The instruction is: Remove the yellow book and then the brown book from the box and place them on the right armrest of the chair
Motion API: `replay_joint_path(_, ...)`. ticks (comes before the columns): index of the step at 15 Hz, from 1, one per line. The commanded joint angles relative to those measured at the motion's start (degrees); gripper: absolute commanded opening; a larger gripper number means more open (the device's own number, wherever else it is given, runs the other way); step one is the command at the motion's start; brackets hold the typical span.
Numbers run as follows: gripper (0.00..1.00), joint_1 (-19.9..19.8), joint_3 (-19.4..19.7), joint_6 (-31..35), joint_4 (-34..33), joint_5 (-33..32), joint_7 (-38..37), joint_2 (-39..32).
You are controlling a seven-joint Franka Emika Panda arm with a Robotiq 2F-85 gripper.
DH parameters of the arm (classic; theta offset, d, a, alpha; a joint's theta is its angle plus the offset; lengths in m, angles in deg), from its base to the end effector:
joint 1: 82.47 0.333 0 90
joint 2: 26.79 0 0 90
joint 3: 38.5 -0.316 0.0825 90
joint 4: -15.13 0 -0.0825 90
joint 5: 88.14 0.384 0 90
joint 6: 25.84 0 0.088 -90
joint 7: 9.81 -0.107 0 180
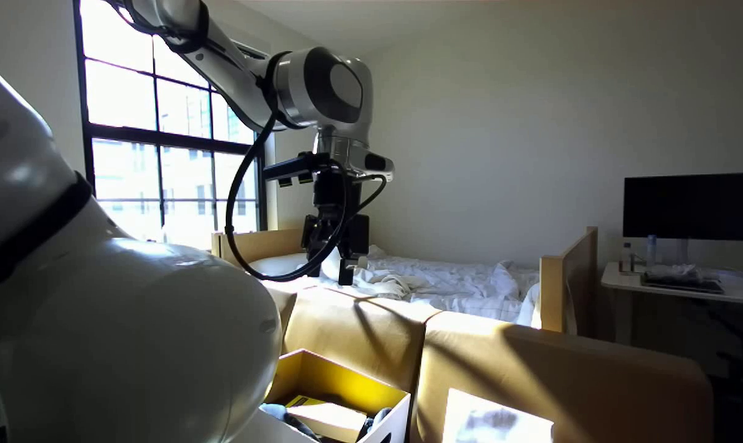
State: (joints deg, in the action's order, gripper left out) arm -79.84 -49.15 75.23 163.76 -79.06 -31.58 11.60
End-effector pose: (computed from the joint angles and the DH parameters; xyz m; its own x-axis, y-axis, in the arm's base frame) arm 0.3171 0.0901 0.4527 0.9571 -0.2377 -0.1659 -0.2359 -0.9713 0.0304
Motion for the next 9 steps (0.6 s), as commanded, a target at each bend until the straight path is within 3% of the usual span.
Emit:
replay_joint_path(1, 1.00, -0.05, -0.02, -0.09, -0.07, -0.01, 0.03, -0.01)
replay_joint_path(6, 1.00, 4.58, 0.81, 4.96, -2.73, 9.18, 6.14, -7.98)
replay_joint_path(9, 1.00, 5.32, -2.36, 12.86, -3.80, 14.03, 0.42, -13.80)
